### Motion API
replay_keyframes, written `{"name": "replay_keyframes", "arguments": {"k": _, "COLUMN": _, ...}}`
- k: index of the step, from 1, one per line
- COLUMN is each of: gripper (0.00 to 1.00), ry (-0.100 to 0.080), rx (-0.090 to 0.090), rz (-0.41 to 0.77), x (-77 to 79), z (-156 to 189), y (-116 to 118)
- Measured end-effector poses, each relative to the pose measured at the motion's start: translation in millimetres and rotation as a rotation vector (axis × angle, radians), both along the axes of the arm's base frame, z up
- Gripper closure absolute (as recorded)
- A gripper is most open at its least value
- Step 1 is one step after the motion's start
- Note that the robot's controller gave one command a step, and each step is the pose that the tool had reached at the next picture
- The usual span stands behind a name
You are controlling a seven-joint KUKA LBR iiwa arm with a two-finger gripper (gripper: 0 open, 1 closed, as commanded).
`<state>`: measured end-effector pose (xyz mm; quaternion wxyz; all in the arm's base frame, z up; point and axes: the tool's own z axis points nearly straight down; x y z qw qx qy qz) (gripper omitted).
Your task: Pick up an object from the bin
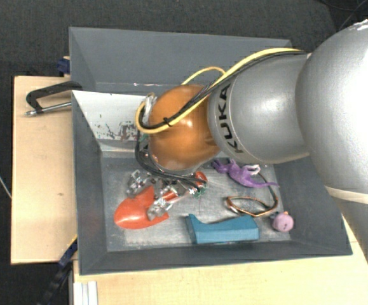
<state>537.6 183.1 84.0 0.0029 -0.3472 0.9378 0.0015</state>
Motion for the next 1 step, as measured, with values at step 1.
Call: {"name": "replay_keyframes", "arguments": {"k": 1, "gripper": 1.0, "ry": -0.004, "rx": -0.002, "rz": 0.185, "x": -9.9, "z": 6.4, "y": 0.8}}
